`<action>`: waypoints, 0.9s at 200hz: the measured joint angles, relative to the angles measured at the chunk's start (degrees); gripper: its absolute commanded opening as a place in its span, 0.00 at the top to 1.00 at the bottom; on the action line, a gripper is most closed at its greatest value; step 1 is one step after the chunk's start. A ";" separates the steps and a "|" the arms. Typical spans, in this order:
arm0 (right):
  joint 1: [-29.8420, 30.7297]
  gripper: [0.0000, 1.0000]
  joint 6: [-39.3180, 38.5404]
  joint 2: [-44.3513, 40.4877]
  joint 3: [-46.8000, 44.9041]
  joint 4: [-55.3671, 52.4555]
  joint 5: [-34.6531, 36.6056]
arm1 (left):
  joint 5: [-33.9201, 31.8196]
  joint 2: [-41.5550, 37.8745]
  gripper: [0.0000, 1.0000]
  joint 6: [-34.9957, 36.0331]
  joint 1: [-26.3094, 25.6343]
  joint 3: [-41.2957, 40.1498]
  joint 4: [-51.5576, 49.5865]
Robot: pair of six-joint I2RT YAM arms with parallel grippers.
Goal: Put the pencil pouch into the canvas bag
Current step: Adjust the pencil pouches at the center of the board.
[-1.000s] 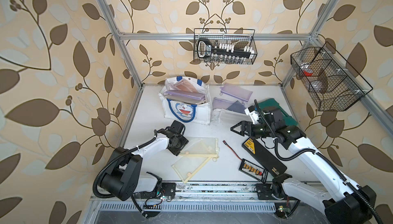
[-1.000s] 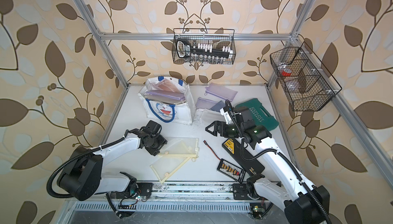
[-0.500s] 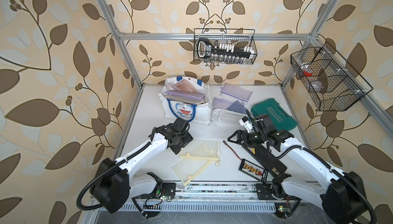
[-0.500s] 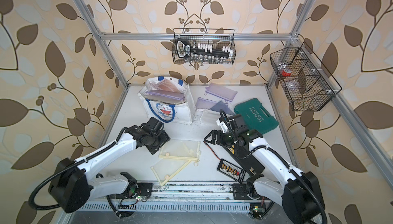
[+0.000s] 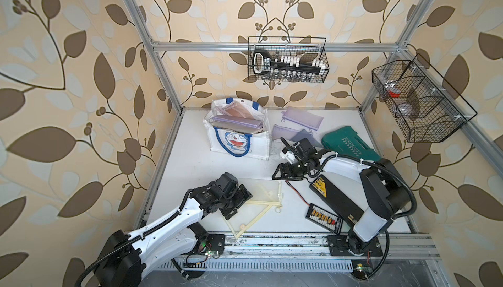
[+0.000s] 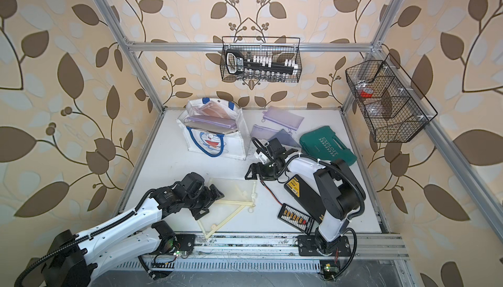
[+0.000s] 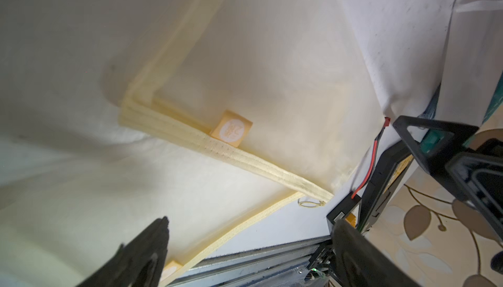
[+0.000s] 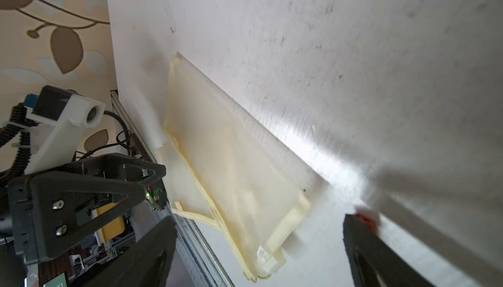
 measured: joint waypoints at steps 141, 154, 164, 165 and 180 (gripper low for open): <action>4.09 0.62 -0.81 2.69 -6.38 8.28 -3.48 | -1.44 15.50 0.38 -7.52 -0.81 -4.39 30.21; 4.07 0.67 -0.04 0.68 -8.83 8.52 -2.99 | -1.40 18.34 0.40 -6.62 -0.81 -3.45 32.87; 4.09 0.71 0.68 -0.83 -10.27 8.72 -2.71 | -1.36 20.15 0.43 -5.66 -0.81 -2.80 34.69; 4.09 0.71 0.59 -1.03 -10.40 8.72 -2.69 | -1.33 20.26 0.43 -5.64 -0.81 -2.75 34.82; 4.09 0.72 1.07 -3.10 -11.47 9.01 -2.47 | -1.09 22.69 0.50 -4.61 -0.81 -2.14 37.42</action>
